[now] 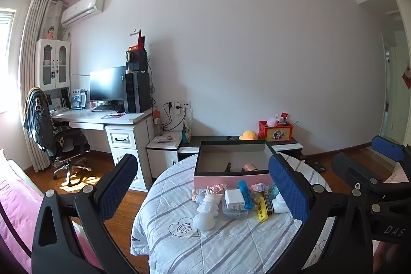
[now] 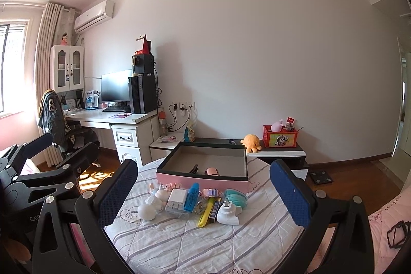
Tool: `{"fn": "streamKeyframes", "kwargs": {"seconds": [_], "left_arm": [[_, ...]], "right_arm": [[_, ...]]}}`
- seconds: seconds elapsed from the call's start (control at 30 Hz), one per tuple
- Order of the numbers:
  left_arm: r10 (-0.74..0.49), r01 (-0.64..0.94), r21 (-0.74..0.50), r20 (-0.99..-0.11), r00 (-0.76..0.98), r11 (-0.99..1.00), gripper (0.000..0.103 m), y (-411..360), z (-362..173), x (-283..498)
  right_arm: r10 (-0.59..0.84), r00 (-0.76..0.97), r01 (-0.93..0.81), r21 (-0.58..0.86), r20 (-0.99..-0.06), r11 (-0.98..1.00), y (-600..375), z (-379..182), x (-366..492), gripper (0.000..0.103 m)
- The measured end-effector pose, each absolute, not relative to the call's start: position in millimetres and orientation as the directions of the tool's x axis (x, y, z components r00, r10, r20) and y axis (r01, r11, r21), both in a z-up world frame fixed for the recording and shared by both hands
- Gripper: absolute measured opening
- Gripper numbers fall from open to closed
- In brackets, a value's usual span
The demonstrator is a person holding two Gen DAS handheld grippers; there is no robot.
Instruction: Organize rigid objects
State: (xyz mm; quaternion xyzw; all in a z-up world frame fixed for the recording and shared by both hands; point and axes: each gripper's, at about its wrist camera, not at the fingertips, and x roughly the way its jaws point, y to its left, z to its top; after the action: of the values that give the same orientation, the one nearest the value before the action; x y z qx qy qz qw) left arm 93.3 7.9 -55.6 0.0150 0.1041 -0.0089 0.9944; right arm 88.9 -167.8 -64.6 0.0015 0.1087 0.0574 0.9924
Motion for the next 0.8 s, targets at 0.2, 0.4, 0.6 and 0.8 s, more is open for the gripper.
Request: {"fn": "streamKeyframes", "kwargs": {"seconds": [0.2, 0.4, 0.6, 0.8], "left_arm": [[-0.060, 0.070, 0.026, -0.276, 0.959, 0.997, 0.103, 16, -75, 112], [-0.023, 0.047, 0.052, -0.396, 0.918, 0.998, 0.103, 30, -115, 147], [-0.005, 0.025, 0.031, -0.536, 0.844, 0.999, 0.103, 45, -164, 188], [-0.044, 0.071, 0.018, -0.626, 0.778, 0.997, 0.103, 35, -203, 220]], "right_arm": [[0.122, 0.958, -0.123, 0.013, -0.260, 0.992, -165, -79, 106, 0.103], [0.125, 0.927, -0.120, 0.036, -0.352, 0.992, -169, -109, 137, 0.103], [0.107, 0.876, -0.091, 0.057, -0.470, 0.994, -181, -154, 171, 0.103], [0.091, 0.825, -0.059, 0.075, -0.558, 0.995, -197, -191, 198, 0.103]]}}
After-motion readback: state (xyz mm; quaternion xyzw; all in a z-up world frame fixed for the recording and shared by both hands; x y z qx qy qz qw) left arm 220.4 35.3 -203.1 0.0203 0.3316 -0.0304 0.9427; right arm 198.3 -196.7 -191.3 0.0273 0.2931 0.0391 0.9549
